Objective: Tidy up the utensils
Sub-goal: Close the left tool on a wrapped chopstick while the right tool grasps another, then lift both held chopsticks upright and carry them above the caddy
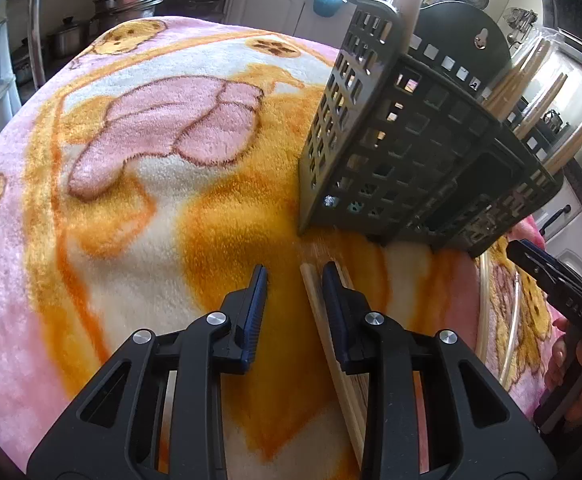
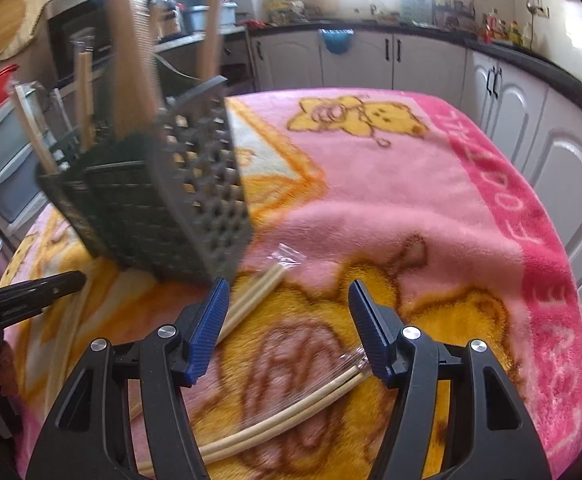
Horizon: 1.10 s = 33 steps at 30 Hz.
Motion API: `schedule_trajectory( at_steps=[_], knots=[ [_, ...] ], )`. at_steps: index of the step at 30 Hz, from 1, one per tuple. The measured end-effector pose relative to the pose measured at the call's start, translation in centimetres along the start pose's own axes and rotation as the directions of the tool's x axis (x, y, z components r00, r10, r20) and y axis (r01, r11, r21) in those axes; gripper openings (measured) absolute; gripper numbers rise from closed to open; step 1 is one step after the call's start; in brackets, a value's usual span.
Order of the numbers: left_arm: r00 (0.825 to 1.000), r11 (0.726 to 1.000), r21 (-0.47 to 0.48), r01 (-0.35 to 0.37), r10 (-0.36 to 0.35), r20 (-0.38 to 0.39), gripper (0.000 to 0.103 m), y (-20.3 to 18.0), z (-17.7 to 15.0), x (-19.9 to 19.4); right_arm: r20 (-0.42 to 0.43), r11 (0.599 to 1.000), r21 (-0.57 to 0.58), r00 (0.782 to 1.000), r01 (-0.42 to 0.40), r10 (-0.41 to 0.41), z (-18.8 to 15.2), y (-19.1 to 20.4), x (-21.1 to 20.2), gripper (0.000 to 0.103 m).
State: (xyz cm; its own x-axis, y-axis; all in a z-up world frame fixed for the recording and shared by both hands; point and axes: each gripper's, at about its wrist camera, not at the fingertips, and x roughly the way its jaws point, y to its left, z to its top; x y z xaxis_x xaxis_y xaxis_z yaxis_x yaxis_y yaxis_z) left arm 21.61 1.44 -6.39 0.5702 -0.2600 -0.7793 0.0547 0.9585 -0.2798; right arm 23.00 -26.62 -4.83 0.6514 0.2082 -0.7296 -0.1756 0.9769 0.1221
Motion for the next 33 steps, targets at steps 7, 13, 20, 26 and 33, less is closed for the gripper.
schedule_trajectory(
  at_steps=[7, 13, 20, 26, 33],
  knots=[
    [1.0, 1.0, -0.01, -0.015, 0.015, 0.002, 0.023, -0.1, 1.0, 0.7, -0.068, 1.0, 0.003, 0.997, -0.03, 0.03, 0.5, 0.1, 2.4, 0.06],
    [1.0, 1.0, -0.013, -0.019, 0.019, 0.007, 0.023, -0.1, 1.5, 1.0, -0.084, 1.0, -0.024, 0.996, 0.009, -0.011, 0.5, 0.7, 3.6, 0.057],
    [1.0, 1.0, -0.002, -0.013, 0.013, 0.015, 0.02, 0.6, 2.0, 1.4, -0.091, 0.999, -0.038, 0.995, 0.039, -0.043, 0.7, -0.2, 4.2, 0.038],
    [1.0, 1.0, -0.023, 0.008, -0.008, 0.018, 0.012, 1.2, 1.6, 1.0, -0.074, 1.0, 0.018, 0.997, 0.01, -0.008, 0.7, -1.3, 3.6, 0.018],
    [0.998, 0.995, -0.075, 0.063, -0.062, 0.019, 0.007, 2.7, 1.3, 0.8, -0.031, 0.99, 0.115, 0.996, -0.08, 0.084, 0.7, -2.4, 2.3, 0.011]
  ],
)
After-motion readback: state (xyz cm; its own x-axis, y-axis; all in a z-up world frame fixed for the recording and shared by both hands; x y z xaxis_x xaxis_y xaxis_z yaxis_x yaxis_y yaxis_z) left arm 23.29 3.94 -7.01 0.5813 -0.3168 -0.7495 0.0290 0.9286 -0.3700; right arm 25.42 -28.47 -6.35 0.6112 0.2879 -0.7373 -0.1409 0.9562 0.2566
